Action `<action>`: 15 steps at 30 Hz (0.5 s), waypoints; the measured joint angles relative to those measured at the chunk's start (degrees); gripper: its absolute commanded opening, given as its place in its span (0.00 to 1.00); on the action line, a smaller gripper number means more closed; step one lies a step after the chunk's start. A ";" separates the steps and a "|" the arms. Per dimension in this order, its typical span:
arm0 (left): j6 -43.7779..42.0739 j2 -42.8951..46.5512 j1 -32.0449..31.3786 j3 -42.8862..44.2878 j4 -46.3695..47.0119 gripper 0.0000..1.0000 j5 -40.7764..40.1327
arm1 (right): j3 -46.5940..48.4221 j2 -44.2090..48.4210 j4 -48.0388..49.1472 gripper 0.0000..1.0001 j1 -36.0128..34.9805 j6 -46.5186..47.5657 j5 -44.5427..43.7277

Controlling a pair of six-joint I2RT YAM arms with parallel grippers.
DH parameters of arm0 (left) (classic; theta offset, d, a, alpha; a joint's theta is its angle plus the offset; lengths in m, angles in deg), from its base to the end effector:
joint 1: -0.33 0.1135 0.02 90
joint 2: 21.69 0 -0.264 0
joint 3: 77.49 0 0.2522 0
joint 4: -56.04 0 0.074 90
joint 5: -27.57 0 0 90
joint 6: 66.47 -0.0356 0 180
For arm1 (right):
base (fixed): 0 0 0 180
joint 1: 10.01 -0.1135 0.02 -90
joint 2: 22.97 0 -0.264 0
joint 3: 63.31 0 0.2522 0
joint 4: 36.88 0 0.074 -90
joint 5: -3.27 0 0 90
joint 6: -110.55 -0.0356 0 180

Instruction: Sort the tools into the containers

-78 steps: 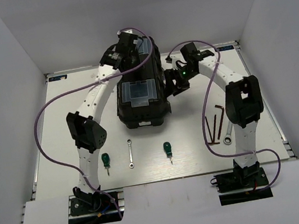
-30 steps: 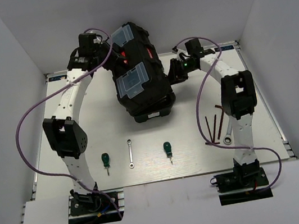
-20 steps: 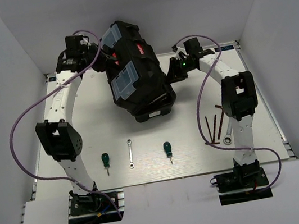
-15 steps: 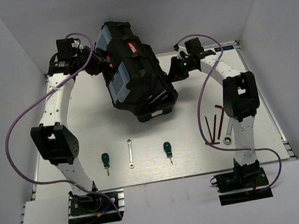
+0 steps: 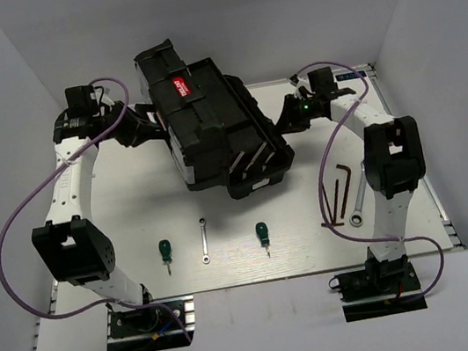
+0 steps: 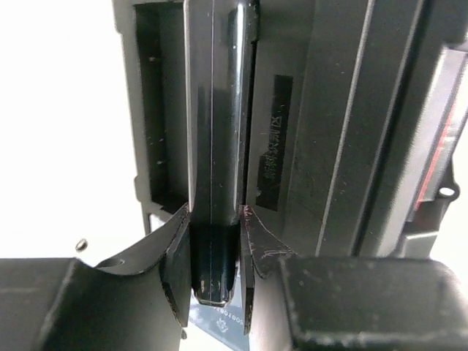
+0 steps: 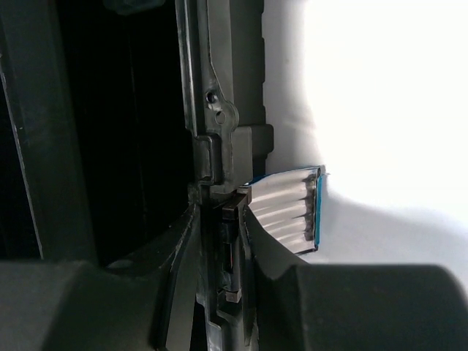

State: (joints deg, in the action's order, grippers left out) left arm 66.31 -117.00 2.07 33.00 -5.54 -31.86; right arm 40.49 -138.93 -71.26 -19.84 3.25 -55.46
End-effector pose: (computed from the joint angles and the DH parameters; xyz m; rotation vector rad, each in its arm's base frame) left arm 0.3604 -0.0072 0.3666 -0.6772 2.3582 -0.9662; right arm 0.4441 0.0957 0.2219 -0.1103 2.4014 0.8733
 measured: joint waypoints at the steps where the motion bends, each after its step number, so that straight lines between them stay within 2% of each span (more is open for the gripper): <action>1: -0.66 0.59 0.15 -0.79 -0.68 0.00 0.11 | -1.40 0.90 0.31 0.00 0.26 -0.11 0.39; 7: -5.14 1.49 0.39 -1.75 -5.35 0.01 -1.22 | -7.23 4.74 1.22 0.00 1.53 -0.33 2.25; 11: -7.48 1.49 0.39 -1.75 -8.00 0.20 -3.54 | -8.48 5.14 1.92 0.00 2.38 -0.81 4.11; 12: -7.89 1.49 0.39 -1.75 -8.52 0.33 -3.96 | -8.52 5.16 1.99 0.00 2.47 -0.87 4.35; 15: -8.72 1.49 0.44 -2.05 -9.49 0.54 -5.77 | -8.81 5.18 2.25 0.00 2.69 -1.07 4.98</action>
State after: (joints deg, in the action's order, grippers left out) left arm 57.59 -115.51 2.51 30.95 -15.02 -37.63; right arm 31.68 -133.75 -69.01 -17.15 2.18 -50.48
